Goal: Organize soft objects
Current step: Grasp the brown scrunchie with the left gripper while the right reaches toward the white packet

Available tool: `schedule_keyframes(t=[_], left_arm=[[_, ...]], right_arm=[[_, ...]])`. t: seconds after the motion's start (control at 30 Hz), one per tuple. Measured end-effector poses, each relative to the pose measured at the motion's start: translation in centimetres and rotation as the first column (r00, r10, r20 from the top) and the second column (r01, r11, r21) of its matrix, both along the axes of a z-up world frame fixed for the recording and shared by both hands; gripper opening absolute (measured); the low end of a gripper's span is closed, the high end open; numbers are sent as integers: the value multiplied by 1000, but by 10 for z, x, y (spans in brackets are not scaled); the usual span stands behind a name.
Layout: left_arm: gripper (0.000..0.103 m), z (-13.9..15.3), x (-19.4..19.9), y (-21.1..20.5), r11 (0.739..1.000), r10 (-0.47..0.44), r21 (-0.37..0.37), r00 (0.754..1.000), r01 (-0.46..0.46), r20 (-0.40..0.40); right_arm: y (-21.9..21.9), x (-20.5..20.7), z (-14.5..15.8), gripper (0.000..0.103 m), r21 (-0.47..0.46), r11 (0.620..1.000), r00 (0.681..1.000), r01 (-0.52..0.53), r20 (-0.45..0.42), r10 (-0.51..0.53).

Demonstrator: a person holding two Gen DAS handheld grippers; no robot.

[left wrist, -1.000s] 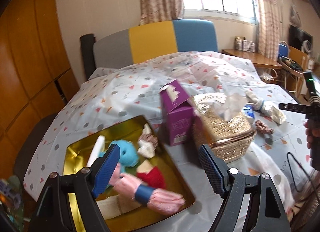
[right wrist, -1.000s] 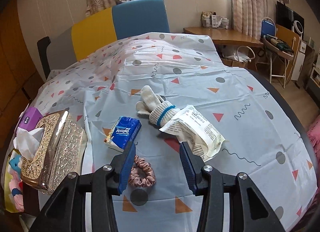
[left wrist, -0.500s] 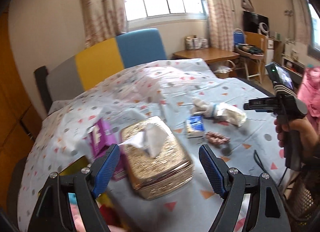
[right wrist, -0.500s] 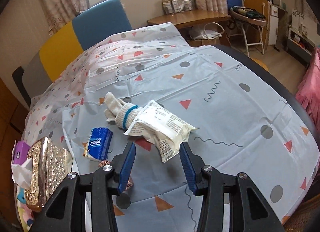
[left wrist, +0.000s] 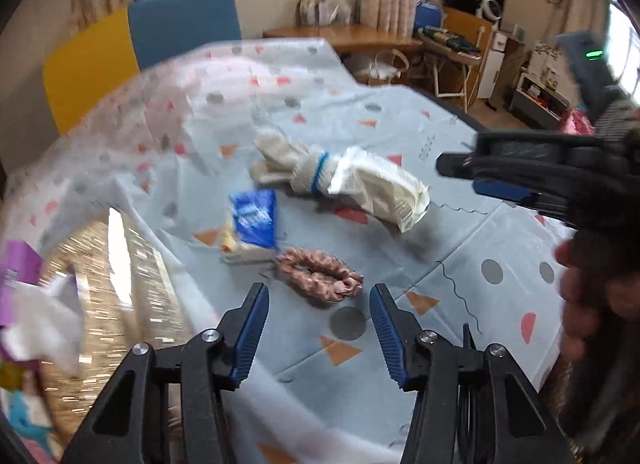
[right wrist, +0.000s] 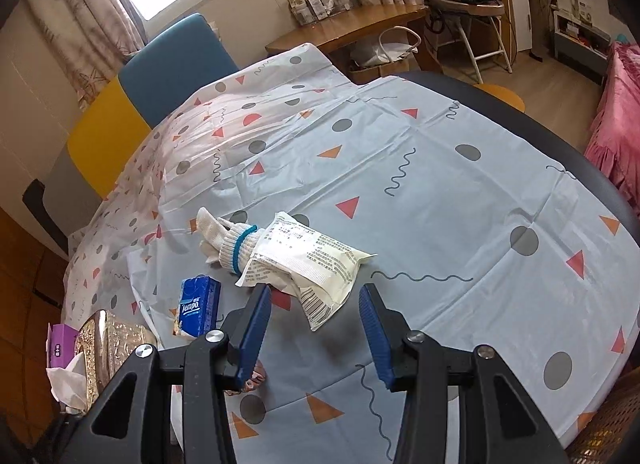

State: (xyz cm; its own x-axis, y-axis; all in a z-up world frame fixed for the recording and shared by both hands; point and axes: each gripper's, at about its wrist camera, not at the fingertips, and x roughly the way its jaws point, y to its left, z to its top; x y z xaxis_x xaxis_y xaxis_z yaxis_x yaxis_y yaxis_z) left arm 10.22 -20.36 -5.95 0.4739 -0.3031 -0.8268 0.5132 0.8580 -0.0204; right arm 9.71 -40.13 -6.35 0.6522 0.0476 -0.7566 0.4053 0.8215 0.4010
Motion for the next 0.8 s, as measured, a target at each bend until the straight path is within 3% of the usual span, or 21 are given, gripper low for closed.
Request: schedule_keyframes(t=[0.13,0.2,0.27,0.33,0.37,0.4,0.47,0.7,0.8], left_arm=[[55,-30,25,-16,998,57,27,995,-55,-84],[64,-40,38,-20,995,99,28,989,-97,-110],[65,-52,47,-23,990,135,48,984,-130,-120],[56,-69,55,-30,991,121,84,980,-108,-161],[51,-70,54,-30,993,106,67,983,-97,-148],[32,-69,51,-32,995,85,57,987,-78,-135],[20,-67,45,-34,998,54,46,989,-48,-136],[17,-74,31,-15,999,10,-43,991,-16,-135],[18,-74,35,-7,998,-5,-69,988,-6,-153]], right_arm=[[-5,0,-1,46,45,999,1000,5,3,-5],[-6,0,-2,46,55,998,1000,7,2,-7],[-6,1,-3,46,70,998,1000,4,3,-4],[-6,2,-4,46,77,997,1000,4,0,-4],[-6,2,-5,46,81,997,1000,1,-2,-1],[-5,3,-6,46,81,997,1000,-3,-3,3],[-4,4,-6,46,72,997,1000,-11,-6,11],[5,7,-10,46,24,999,999,-45,-27,46],[13,14,-13,46,-16,993,991,-114,-65,113]])
